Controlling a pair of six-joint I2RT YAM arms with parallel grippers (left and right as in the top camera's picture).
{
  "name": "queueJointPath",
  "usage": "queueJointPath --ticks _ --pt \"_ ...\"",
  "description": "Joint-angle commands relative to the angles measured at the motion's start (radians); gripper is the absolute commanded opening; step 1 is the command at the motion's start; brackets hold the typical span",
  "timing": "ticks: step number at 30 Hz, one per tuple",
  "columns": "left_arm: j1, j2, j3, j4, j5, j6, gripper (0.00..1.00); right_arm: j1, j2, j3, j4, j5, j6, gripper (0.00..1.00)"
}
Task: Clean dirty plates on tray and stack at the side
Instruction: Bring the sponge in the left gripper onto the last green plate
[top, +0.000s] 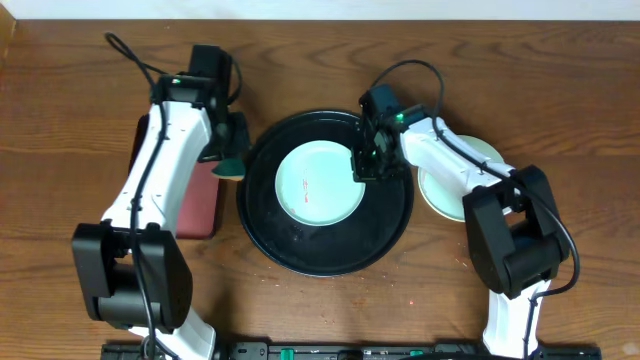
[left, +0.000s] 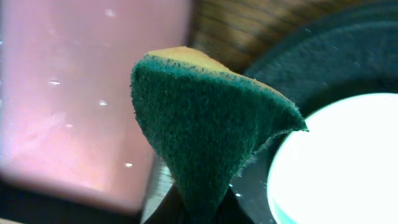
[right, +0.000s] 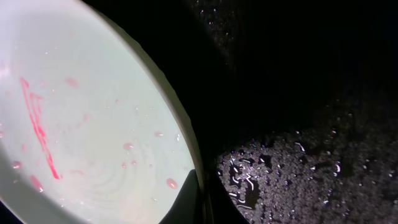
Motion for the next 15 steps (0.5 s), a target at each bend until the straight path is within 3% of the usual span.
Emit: queueJointPath --ticks 1,15 --pt "-0.056 -0.029 0.007 0.008 0.018 -0.006 0.08 0.010 0.027 -0.013 0.008 0.007 0.020 0.01" --pt "-0.267 0.066 0.002 0.054 0.018 -0.063 0.07 0.003 0.045 -0.013 0.012 -0.010 0.020 0.01"
